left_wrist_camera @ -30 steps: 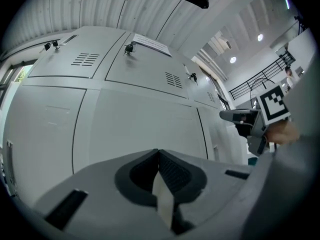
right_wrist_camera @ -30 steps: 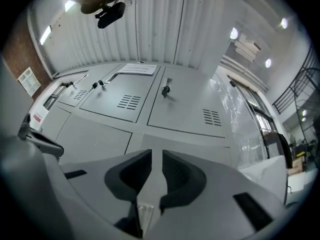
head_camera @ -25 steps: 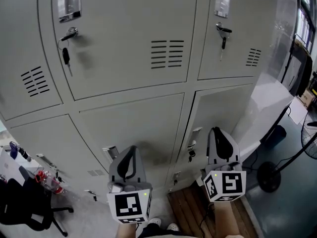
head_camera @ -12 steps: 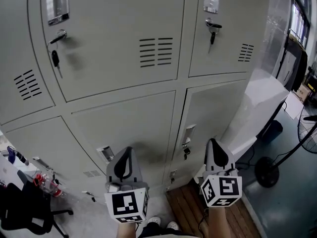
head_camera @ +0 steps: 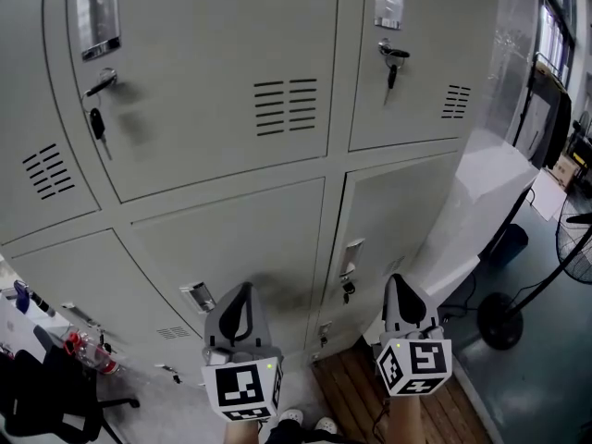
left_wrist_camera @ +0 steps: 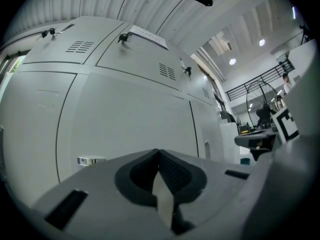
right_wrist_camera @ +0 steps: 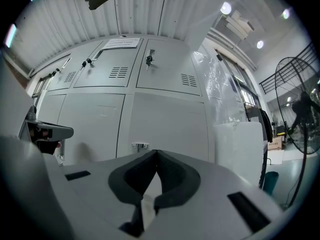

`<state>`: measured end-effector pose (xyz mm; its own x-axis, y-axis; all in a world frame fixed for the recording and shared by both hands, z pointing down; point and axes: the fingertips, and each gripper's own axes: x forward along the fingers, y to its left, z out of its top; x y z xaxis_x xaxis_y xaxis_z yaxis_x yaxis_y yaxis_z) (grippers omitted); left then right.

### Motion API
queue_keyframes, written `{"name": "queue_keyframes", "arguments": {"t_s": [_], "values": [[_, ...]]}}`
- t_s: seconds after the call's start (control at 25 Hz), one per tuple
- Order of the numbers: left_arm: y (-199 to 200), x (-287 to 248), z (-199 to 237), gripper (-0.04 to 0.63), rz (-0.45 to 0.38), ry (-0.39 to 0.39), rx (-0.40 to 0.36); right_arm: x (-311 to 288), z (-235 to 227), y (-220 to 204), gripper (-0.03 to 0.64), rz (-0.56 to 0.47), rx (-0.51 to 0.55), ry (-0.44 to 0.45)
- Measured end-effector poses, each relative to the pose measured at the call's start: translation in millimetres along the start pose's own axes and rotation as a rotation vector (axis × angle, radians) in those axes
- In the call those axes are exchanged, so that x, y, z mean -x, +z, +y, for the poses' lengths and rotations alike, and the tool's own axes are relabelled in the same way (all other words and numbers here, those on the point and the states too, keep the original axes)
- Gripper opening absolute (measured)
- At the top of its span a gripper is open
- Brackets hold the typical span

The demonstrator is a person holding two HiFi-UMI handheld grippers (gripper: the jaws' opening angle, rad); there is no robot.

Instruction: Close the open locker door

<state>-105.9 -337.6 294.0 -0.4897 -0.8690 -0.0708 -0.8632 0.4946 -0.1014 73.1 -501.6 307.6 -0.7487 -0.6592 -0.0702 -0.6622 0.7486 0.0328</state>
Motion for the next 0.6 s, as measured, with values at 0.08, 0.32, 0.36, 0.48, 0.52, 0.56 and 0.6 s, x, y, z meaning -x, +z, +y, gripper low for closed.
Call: {"name": "queue_keyframes", "arguments": {"t_s": [0.08, 0.32, 0.36, 0.48, 0.52, 0.56, 0.6], "values": [[0.7, -1.1, 0.1, 0.002, -0.003, -0.003, -0.004, -0.3, 0.3, -0.2, 0.018, 0.002, 0.000, 0.000], [0.8, -2.9, 1.8, 0.002, -0.004, -0.002, 0.001, -2.6, 2.8, -1.5, 0.018, 0.009, -0.007, 0.005], [0.6, -3.2, 2.1, 0.002, -0.004, -0.004, 0.001, -2.9, 3.1, -1.5, 0.018, 0.009, -0.007, 0.005], [0.0, -3.7, 2.3, 0.002, -0.005, -0.010, -0.005, -3.7, 3.5, -0.9, 0.018, 0.006, -0.007, 0.006], [-0.2, -3.7, 2.7, 0.002, -0.004, -0.009, -0.003, -4.1, 3.7, -0.7, 0.018, 0.006, -0.005, 0.006], [-0.4, -3.8, 3.0, 0.002, -0.003, -0.008, 0.000, -4.5, 3.9, -0.5, 0.018, 0.005, -0.004, 0.007], [-0.5, -3.9, 3.1, 0.002, -0.002, -0.008, 0.002, -4.8, 4.0, -0.5, 0.018, 0.006, -0.002, 0.007]]}}
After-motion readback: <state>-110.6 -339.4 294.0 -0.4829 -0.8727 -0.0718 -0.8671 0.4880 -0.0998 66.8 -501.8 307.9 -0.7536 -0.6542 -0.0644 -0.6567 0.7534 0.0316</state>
